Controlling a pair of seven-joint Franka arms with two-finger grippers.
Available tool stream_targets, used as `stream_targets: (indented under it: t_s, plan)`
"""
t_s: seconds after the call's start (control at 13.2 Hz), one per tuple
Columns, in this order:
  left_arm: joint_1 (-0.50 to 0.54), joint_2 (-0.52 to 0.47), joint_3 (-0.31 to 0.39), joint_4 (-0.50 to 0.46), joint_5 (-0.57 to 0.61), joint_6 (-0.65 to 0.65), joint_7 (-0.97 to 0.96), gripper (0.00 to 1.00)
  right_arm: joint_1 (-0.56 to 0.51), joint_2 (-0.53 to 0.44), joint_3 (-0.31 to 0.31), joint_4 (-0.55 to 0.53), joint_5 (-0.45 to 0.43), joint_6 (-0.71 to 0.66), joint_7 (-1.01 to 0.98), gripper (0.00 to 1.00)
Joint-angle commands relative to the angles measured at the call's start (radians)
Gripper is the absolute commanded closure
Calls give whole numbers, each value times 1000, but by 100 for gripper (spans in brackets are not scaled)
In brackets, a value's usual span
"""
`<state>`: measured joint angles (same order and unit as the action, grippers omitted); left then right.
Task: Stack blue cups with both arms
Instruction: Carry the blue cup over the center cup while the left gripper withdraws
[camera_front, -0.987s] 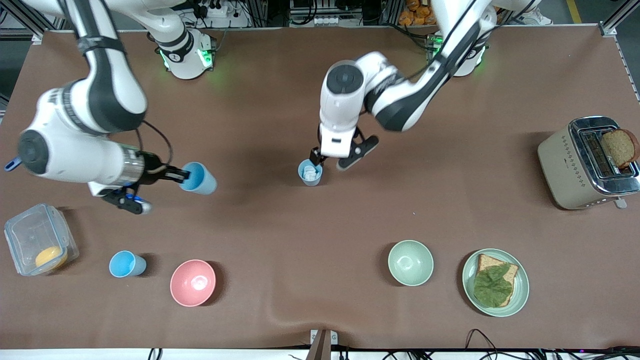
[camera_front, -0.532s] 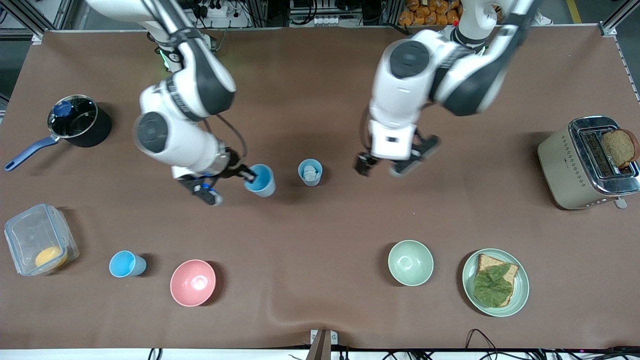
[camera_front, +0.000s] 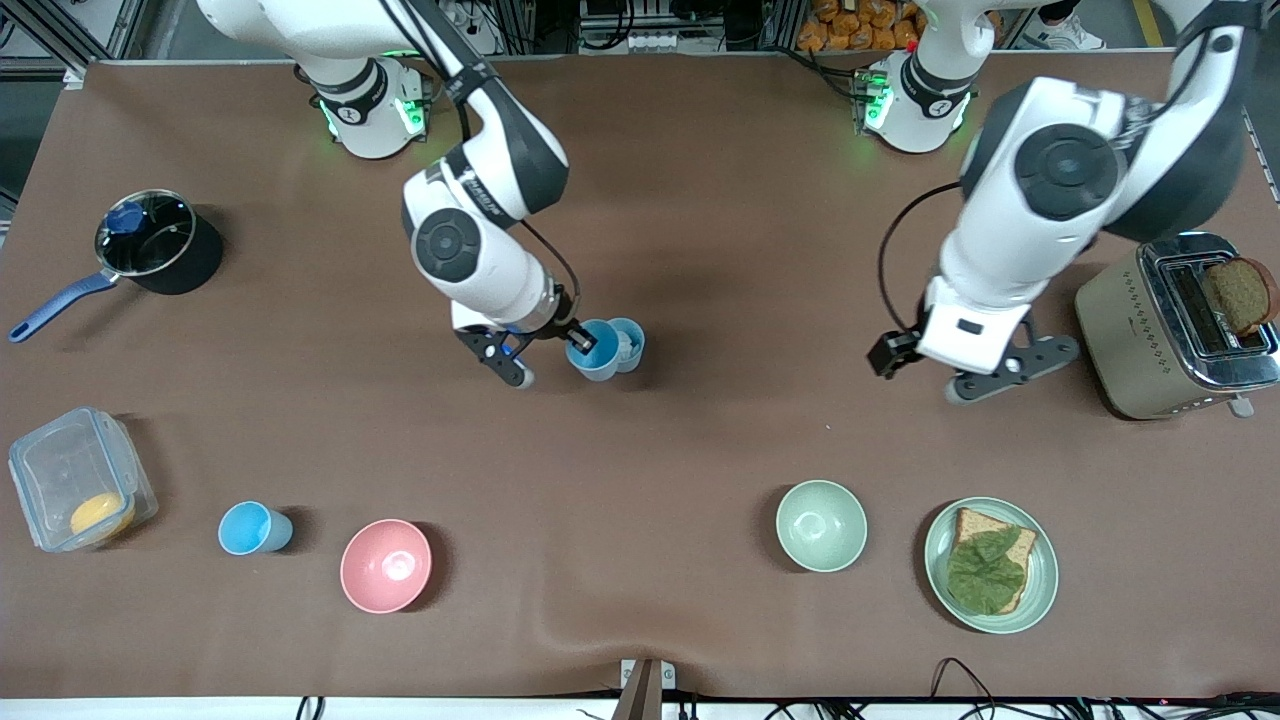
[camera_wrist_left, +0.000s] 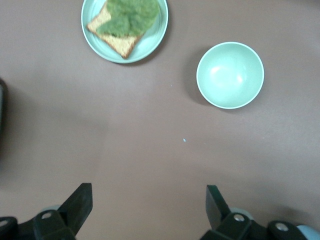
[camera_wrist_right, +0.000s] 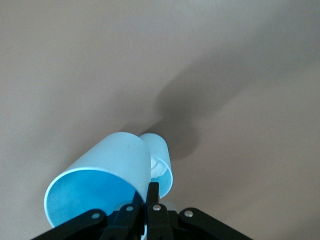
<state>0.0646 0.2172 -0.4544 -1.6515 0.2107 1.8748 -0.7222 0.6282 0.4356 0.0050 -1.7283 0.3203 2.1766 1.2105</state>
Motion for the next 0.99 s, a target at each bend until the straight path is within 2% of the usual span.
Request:
stream_targets:
  t_s: [0.0, 0.46, 0.91]
  plan:
    - [64, -59, -10, -28, -11, -26, 133, 0, 34, 0, -13, 4, 20, 2, 76, 100]
    - [145, -73, -4, -2, -62, -57, 289, 0, 58, 35, -13, 3, 20, 3, 142, 100]
    - [175, -79, -6, 36, -63, -120, 294, 0, 68, 37, -13, 3, 20, -9, 173, 100]
